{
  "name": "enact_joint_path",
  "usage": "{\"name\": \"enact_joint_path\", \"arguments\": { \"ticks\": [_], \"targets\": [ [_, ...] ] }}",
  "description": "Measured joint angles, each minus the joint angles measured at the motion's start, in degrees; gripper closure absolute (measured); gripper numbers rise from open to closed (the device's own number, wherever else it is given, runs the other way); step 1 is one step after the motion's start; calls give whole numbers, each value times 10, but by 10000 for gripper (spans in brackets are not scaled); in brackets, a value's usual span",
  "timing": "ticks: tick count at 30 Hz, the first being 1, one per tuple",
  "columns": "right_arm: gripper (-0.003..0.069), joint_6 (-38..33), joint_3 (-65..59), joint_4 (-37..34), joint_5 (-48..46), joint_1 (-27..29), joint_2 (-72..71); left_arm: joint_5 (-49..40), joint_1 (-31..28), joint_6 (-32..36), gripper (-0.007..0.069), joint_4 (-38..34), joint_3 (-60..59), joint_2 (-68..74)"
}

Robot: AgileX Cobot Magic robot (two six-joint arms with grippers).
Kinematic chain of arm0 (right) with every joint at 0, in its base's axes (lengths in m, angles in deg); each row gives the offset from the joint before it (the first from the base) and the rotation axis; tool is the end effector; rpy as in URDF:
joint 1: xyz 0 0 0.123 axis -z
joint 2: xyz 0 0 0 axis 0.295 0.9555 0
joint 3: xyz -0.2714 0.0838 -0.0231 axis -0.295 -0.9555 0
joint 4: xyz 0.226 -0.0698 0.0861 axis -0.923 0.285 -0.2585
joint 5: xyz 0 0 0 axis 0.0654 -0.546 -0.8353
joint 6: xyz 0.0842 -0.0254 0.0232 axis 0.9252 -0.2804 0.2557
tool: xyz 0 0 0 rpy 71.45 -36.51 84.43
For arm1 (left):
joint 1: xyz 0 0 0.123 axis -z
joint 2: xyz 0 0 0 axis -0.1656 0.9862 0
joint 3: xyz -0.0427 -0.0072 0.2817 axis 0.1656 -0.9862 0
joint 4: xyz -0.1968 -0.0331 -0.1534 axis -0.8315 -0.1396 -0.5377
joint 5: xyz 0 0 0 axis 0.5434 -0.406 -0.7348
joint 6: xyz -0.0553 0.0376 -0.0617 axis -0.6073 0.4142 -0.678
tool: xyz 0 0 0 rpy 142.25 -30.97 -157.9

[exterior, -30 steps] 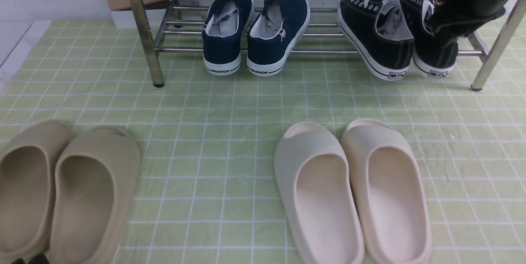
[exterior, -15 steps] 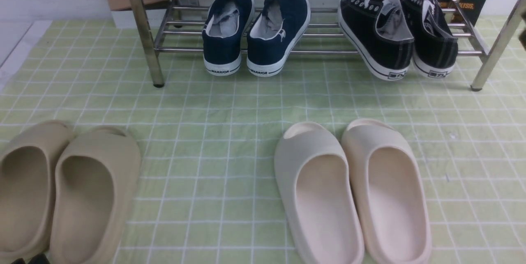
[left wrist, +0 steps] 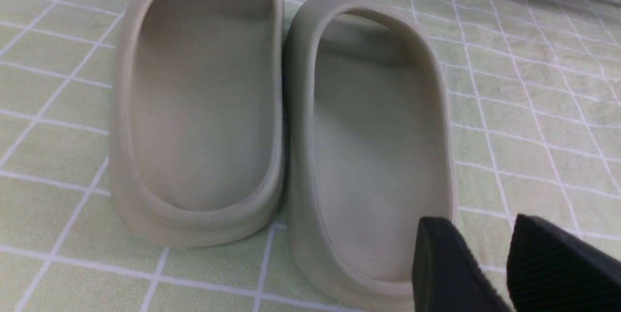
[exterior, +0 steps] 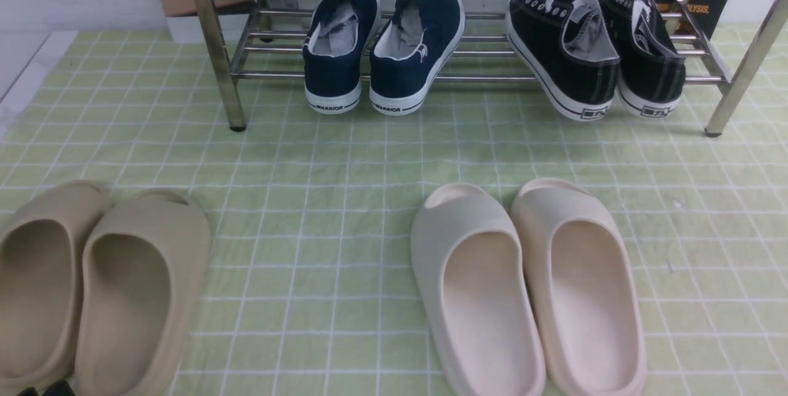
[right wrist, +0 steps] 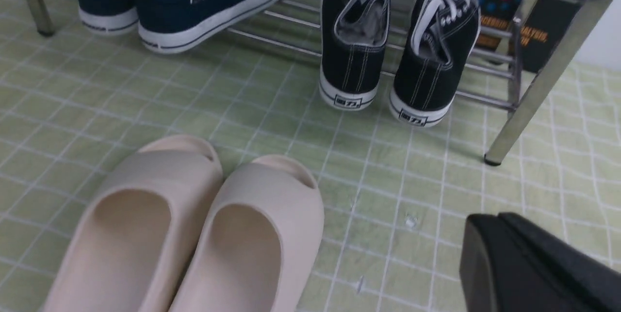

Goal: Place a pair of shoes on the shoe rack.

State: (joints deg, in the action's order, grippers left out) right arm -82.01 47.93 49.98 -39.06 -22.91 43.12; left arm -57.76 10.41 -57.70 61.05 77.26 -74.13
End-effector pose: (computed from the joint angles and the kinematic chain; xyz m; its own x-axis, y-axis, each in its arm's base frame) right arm 0.0893 0.0189 0.3761 -0.3035 -0.1375 -0.9429 -0.2356 0.9696 -0.0655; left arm 0.0523 -0.0007 0.1691 -0.3040 -0.2468 -0.9202 -0.0657 0.9690 -0.2382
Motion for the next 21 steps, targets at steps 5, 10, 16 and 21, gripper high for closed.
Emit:
{"name": "enact_joint_path", "arguments": {
  "ticks": [5, 10, 16, 21],
  "targets": [
    [659, 0, -53, 8, 12, 0, -67, 0, 0, 0, 407, 0, 0, 0],
    [657, 0, -68, 7, 9, 0, -105, 0, 0, 0, 403, 0, 0, 0],
    [655, 0, -75, -6, 10, 0, -107, 0, 0, 0, 400, 0, 0, 0],
    [655, 3, -143, -10, 83, 0, -120, 0, 0, 0, 400, 0, 0, 0]
  ]
}}
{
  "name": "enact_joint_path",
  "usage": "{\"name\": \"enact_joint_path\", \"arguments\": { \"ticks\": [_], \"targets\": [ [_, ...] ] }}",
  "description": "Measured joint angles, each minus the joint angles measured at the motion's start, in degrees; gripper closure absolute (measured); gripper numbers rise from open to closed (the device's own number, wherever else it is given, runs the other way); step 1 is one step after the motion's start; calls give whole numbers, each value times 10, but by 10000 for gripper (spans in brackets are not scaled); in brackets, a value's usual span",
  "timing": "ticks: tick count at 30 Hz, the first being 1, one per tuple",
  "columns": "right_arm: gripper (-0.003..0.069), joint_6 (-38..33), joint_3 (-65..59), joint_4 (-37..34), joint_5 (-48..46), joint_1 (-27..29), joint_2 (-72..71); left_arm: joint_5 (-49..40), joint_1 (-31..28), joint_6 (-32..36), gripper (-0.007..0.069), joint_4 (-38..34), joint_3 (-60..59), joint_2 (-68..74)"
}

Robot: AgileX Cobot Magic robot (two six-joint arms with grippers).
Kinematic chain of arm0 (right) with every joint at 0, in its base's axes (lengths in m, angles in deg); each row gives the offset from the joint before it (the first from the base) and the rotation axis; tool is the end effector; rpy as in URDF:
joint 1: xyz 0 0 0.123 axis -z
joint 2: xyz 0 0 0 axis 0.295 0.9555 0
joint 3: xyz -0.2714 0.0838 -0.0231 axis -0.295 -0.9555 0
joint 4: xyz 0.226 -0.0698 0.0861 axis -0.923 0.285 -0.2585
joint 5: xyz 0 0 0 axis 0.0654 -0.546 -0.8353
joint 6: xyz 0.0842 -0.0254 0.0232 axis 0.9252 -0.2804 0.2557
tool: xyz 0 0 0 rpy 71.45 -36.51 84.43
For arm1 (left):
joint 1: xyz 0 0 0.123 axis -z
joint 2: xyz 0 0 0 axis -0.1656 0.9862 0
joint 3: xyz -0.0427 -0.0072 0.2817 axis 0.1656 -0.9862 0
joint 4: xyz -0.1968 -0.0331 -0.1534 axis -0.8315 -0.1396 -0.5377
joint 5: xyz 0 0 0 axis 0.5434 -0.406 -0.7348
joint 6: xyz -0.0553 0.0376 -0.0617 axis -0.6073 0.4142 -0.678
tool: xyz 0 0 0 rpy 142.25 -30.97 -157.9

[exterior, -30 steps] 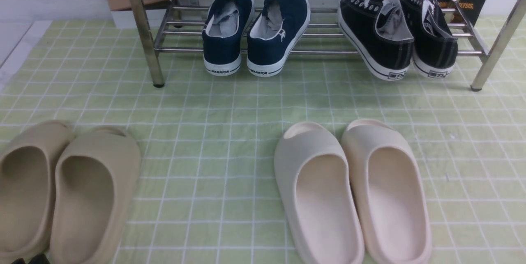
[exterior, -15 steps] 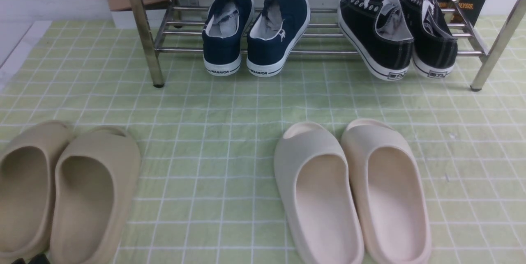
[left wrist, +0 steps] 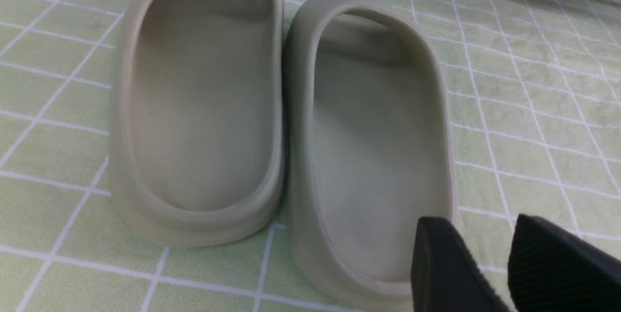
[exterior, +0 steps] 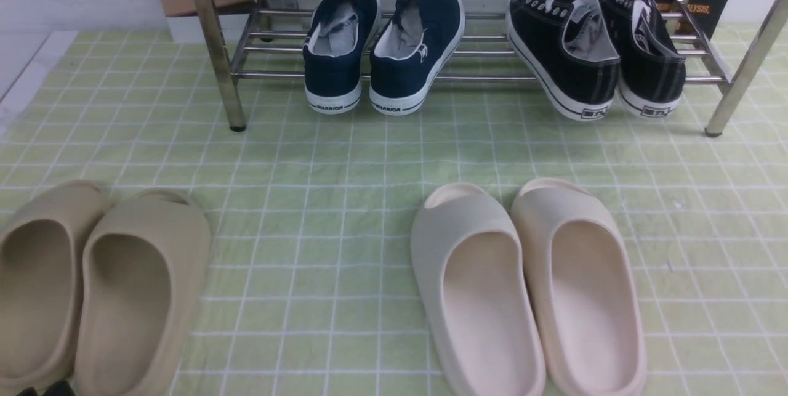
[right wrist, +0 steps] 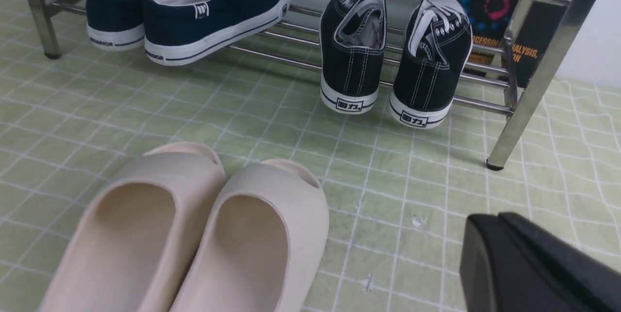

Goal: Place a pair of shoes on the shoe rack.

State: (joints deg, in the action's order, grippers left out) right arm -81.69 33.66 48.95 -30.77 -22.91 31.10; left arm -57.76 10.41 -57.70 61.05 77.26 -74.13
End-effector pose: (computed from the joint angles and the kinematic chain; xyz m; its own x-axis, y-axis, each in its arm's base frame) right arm 0.0642 0.0154 0.3259 -0.2110 -0.0931 -0.9730 -0.2100 0.9765 -0.0479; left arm 0.0523 -0.0007 0.1691 -0.3040 -0.2468 -0.9202 -0.0657 0.9690 -0.2382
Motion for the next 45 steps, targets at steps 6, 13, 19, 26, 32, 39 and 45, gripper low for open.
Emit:
{"name": "enact_joint_path", "arguments": {
  "ticks": [6, 13, 19, 26, 32, 39, 45],
  "targets": [
    [655, 78, -170, 104, 169, 15, -75, 0, 0, 0, 400, 0, 0, 0],
    [655, 226, -315, 168, 183, 95, -178, 0, 0, 0, 396, 0, 0, 0],
    [655, 245, -327, 172, 123, 114, -192, 0, 0, 0, 389, 0, 0, 0],
    [655, 248, -323, 173, 99, 114, -192, 0, 0, 0, 387, 0, 0, 0],
    [654, 248, -323, 173, 96, 114, -192, 0, 0, 0, 387, 0, 0, 0],
    [648, 249, -322, 173, 94, 114, -192, 0, 0, 0, 387, 0, 0, 0],
    [645, 249, -322, 173, 93, 114, -192, 0, 0, 0, 387, 0, 0, 0]
  ]
}}
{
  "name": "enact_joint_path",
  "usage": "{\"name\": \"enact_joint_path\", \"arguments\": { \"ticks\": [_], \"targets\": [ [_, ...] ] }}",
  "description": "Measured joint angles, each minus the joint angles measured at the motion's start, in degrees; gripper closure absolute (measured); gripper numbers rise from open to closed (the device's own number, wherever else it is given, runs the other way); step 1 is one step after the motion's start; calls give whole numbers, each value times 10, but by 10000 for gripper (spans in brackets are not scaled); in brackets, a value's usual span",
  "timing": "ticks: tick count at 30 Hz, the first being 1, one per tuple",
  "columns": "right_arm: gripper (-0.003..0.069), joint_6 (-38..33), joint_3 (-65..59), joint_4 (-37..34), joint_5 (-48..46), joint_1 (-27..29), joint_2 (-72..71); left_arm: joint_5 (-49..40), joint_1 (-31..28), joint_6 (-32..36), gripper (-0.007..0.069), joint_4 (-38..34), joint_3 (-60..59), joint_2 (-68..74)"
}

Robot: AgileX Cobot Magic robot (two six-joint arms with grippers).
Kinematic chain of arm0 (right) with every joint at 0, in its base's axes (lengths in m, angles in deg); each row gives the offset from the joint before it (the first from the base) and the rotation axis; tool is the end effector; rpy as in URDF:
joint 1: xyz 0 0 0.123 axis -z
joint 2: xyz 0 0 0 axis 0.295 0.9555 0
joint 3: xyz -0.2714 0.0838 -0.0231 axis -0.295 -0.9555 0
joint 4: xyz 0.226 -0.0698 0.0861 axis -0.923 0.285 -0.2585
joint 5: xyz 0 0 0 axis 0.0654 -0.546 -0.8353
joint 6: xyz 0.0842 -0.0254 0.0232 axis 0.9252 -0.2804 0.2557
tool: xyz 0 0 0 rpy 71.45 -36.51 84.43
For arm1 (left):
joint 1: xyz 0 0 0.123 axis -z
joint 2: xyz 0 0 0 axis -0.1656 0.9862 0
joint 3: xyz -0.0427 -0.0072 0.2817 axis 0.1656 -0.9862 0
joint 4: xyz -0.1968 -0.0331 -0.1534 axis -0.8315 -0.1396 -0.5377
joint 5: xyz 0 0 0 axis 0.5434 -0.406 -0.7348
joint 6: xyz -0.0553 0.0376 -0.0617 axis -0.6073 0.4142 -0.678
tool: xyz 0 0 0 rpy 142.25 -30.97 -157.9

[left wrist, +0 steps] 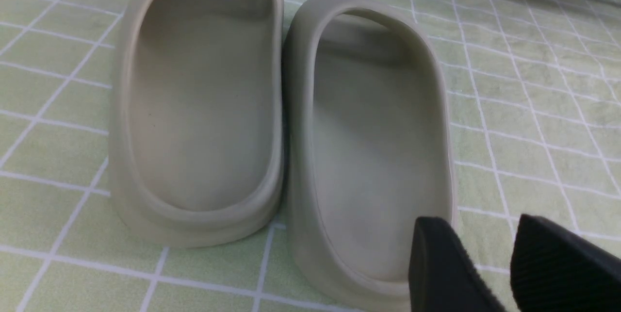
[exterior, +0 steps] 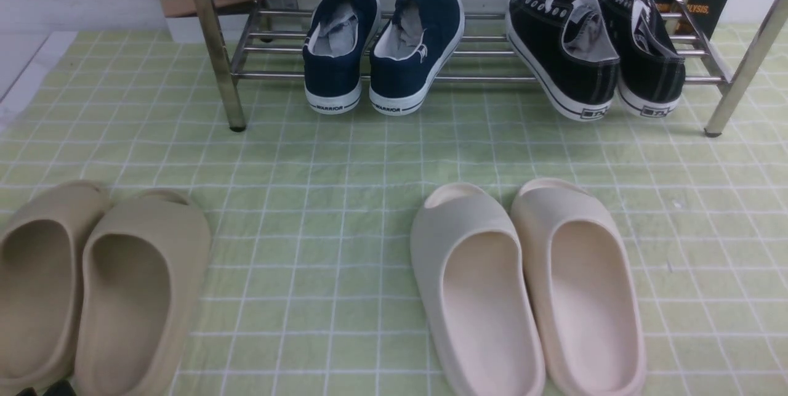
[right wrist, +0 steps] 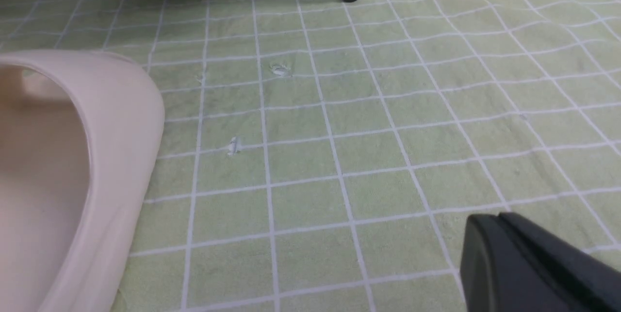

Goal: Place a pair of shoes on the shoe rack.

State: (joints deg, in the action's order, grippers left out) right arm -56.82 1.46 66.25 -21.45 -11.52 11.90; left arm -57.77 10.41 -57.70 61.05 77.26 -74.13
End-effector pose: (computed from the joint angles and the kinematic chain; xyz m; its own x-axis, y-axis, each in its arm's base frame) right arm 0.0517 -0.0089 0.1739 -0.2786 0.1227 -0.9525 0.1647 0.9832 0.0785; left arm 0.0523 -0.0007 0.1691 -0.3041 -0.2468 -0.9201 -0.0658 0.9690 -0.2382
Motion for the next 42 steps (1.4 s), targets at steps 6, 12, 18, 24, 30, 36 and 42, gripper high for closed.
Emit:
{"name": "enact_joint_path", "arguments": {
  "ticks": [6, 12, 18, 24, 30, 36, 42],
  "targets": [
    [645, 8, 0, 0, 0, 0, 0, 0, 0, 0, 387, 0, 0, 0],
    [640, 10, 0, 0, 0, 0, 0, 0, 0, 0, 387, 0, 0, 0],
    [635, 12, 0, 0, 0, 0, 0, 0, 0, 0, 387, 0, 0, 0],
    [631, 12, 0, 0, 0, 0, 0, 0, 0, 0, 387, 0, 0, 0],
    [629, 14, 0, 0, -1, 0, 0, 0, 0, 0, 387, 0, 0, 0],
    [624, 14, 0, 0, -1, 0, 0, 0, 0, 0, 387, 0, 0, 0],
    [622, 14, 0, 0, -1, 0, 0, 0, 0, 0, 387, 0, 0, 0]
  ]
}}
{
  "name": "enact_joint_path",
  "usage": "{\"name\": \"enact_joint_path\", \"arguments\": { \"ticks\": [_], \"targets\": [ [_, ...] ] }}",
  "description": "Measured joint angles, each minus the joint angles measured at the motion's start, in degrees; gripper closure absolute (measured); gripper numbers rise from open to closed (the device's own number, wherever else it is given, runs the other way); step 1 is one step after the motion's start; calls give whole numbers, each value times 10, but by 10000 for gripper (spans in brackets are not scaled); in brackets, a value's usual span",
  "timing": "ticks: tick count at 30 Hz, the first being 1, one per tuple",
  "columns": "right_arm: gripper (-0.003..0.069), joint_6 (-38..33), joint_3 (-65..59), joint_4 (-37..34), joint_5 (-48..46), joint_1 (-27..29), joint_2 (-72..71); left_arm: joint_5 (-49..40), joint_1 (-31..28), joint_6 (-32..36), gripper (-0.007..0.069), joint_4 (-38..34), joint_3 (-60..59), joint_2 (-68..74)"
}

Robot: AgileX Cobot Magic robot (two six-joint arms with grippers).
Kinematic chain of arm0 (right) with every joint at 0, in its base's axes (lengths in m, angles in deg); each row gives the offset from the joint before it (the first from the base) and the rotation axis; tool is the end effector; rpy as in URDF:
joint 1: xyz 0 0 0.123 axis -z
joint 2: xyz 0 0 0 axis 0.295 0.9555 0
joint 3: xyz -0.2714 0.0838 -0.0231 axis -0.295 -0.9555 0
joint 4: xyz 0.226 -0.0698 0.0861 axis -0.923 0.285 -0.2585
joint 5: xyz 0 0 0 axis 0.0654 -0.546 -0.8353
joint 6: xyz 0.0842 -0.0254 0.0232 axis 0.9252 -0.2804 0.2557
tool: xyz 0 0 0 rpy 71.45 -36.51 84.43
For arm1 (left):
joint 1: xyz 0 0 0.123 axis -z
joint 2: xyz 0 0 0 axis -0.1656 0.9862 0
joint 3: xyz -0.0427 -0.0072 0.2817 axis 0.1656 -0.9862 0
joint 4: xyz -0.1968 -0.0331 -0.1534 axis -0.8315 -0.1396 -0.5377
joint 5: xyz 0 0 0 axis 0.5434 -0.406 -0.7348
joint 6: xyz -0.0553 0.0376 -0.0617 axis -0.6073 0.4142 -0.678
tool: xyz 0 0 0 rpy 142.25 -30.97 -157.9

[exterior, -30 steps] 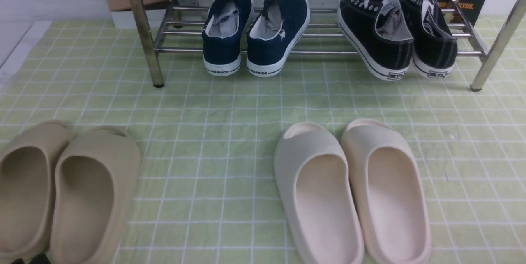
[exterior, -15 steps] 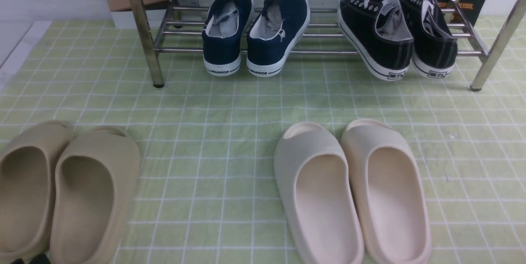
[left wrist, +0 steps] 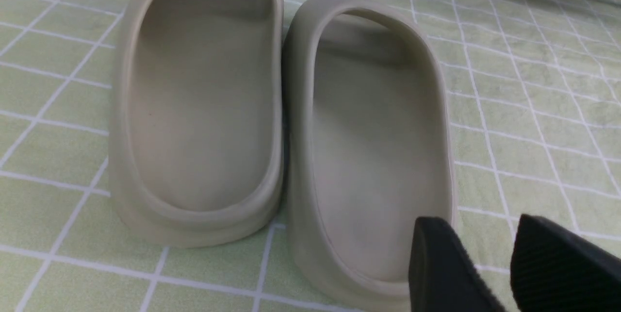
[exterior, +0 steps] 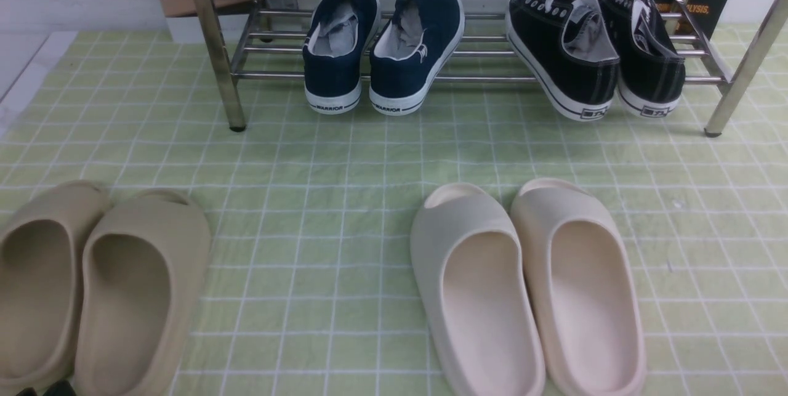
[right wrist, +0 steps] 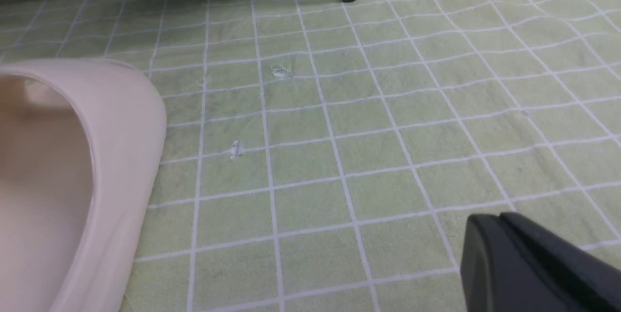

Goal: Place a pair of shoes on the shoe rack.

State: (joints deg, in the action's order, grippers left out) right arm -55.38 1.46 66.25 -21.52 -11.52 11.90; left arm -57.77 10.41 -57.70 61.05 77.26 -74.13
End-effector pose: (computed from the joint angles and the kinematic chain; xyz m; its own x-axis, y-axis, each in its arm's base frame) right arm 0.0517 -0.0089 0.1738 -0.2755 0.1476 -0.9499 0.1719 0.9798 0.1023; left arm 0.0523 -0.0007 0.1691 -0.3041 -0.2468 -0.9201 -0.0658 0.9690 -0.2382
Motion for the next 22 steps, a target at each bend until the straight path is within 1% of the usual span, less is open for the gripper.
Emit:
{"name": "enact_joint_path", "arguments": {
  "ticks": [22],
  "targets": [
    [606, 1, 0, 0, 0, 0, 0, 0, 0, 0, 387, 0, 0, 0]
  ]
}}
